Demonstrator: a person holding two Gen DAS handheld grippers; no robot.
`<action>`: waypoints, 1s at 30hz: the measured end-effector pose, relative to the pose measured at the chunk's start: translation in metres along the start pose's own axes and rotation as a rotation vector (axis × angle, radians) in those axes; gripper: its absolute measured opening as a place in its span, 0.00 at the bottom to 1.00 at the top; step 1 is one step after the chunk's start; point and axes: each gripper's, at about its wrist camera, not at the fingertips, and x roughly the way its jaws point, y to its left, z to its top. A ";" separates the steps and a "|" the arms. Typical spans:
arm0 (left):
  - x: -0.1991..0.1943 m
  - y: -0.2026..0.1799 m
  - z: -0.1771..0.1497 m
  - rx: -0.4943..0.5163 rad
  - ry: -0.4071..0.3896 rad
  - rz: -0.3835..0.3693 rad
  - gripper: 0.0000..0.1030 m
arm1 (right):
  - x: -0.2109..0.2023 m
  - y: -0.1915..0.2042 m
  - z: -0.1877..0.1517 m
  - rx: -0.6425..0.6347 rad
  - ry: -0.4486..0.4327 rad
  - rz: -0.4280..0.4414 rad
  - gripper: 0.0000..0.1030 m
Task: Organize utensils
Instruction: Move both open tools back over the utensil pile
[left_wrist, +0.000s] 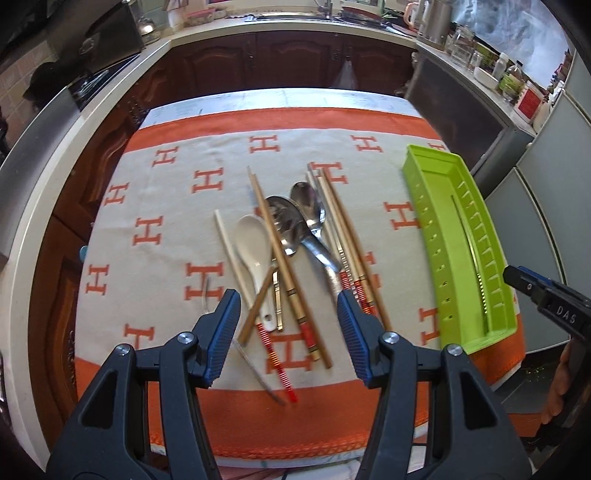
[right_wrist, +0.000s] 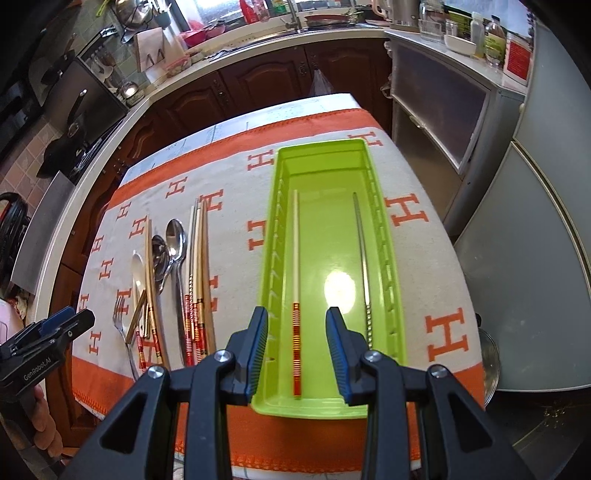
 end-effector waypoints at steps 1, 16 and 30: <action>0.000 0.007 -0.003 -0.007 0.000 0.002 0.50 | 0.000 0.004 0.000 -0.008 0.003 -0.001 0.31; 0.015 0.083 -0.039 -0.116 0.041 -0.011 0.50 | 0.021 0.084 0.003 -0.169 0.048 0.010 0.31; 0.053 0.129 -0.053 -0.217 0.122 -0.089 0.50 | 0.084 0.142 0.002 -0.300 0.171 0.208 0.31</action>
